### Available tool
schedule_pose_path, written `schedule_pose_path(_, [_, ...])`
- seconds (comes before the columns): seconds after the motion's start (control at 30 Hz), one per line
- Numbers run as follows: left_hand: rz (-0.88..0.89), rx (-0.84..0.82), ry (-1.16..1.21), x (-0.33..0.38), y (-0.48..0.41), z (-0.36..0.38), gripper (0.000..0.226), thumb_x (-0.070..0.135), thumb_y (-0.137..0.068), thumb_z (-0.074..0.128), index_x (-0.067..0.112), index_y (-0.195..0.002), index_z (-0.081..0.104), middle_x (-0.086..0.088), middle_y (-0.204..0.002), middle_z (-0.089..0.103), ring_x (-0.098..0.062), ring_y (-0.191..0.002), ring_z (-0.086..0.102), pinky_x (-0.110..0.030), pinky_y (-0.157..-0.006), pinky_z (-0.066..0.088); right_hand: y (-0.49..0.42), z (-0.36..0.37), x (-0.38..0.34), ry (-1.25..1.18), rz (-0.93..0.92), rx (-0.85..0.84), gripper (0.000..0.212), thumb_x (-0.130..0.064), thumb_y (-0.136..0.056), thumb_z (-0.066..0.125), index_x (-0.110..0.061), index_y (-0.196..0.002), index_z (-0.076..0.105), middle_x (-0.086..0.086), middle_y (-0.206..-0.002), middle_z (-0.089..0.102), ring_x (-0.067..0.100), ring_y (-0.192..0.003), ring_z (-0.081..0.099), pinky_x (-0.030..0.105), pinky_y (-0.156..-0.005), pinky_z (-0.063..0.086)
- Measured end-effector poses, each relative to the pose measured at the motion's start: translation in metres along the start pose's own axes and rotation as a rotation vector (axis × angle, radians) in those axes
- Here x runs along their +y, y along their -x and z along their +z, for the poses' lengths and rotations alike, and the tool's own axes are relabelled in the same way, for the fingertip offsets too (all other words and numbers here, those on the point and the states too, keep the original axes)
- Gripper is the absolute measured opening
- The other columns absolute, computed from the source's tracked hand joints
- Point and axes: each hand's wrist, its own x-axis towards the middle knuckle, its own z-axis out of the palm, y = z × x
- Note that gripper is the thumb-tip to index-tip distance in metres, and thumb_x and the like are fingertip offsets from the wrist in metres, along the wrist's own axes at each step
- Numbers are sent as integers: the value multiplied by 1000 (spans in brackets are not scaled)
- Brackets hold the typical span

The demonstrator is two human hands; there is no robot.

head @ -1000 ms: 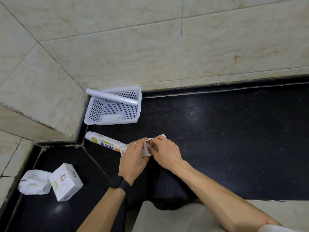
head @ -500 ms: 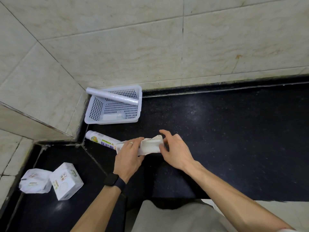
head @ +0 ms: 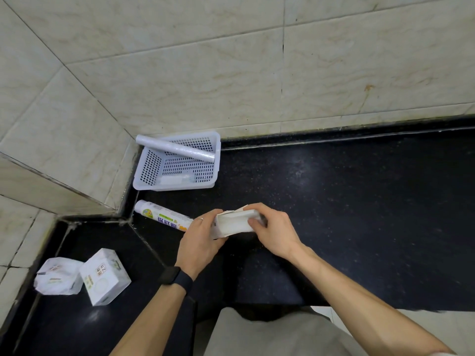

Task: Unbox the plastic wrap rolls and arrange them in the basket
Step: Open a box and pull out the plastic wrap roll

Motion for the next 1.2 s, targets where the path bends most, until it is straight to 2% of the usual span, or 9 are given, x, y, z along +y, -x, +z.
schedule_pose_path(0.1, [-36, -18, 131, -6, 1, -3, 64, 28, -74, 84, 41, -127, 49, 21, -121, 59, -1, -111, 53, -27, -95, 46, 3, -17, 4, -82, 14, 60, 31, -24, -90, 63, -52, -104, 62, -26, -92, 67, -2, -79, 63, 10, -64, 47])
schedule_pose_path(0.23, [-148, -19, 269, -18, 3, -4, 67, 30, -71, 87, 40, -127, 52, 22, -120, 61, 1, -113, 54, -20, -91, 42, 9, -44, 20, -355, 112, 155, 30, -13, -86, 69, -39, -101, 69, -8, -97, 74, 20, -78, 71, 39, -70, 62])
schedule_pose_path(0.37, [-151, -115, 64, -19, 4, 9, 73, 37, -75, 82, 35, -138, 45, 11, -131, 58, -11, -122, 52, -32, -98, 45, 16, -66, 30, -548, 187, 247, 29, -8, -88, 71, -33, -102, 71, 2, -98, 76, 29, -78, 73, 30, -66, 59])
schedule_pose_path(0.5, [25, -204, -217, -7, 1, 41, 78, 47, -79, 74, 29, -146, 38, 2, -133, 57, -18, -120, 52, -35, -97, 45, 21, -70, 36, -609, 241, 267, 31, -3, -89, 70, -31, -102, 72, 5, -97, 77, 26, -77, 73, 26, -64, 57])
schedule_pose_path(0.67, [-60, -444, -393, -7, -5, 66, 106, 61, -77, 68, 28, -158, 7, -1, -153, 38, -30, -146, 25, -45, -116, 24, 27, -65, 39, -616, 301, 222, 29, -3, -89, 70, -27, -104, 71, 8, -101, 76, 31, -84, 74, 29, -66, 58])
schedule_pose_path(0.77, [-144, -494, -102, -1, -10, 57, 117, 64, -69, 76, 28, -159, 11, -3, -160, 27, -25, -149, 18, -41, -121, 16, 27, -63, 41, -611, 325, 174, 28, -3, -89, 71, -25, -105, 71, 7, -101, 76, 31, -86, 74, 29, -66, 59])
schedule_pose_path(0.93, [-521, -353, 1006, 22, -20, 16, 78, 45, -81, 74, 31, -149, 38, -4, -143, 52, -17, -124, 55, -31, -102, 41, 20, -55, 36, -600, 342, 82, 27, -4, -89, 72, -26, -106, 71, 9, -100, 76, 31, -83, 75, 28, -65, 58])
schedule_pose_path(1.07, [-522, -257, 1170, 30, -21, 2, 45, 18, -94, 66, 21, -137, 55, -7, -130, 61, -23, -114, 64, -41, -92, 57, 8, -41, 23, -552, 315, -67, 28, -5, -90, 70, -30, -101, 72, 10, -98, 76, 30, -81, 75, 27, -66, 58])
schedule_pose_path(1.2, [-531, -110, 1188, 19, -19, -2, 34, 4, -92, 66, 19, -123, 68, -5, -111, 72, -17, -100, 71, -31, -76, 60, -12, -24, 12, -409, 295, -134, 31, -3, -88, 70, -31, -101, 70, 5, -100, 72, 16, -82, 70, 30, -67, 58])
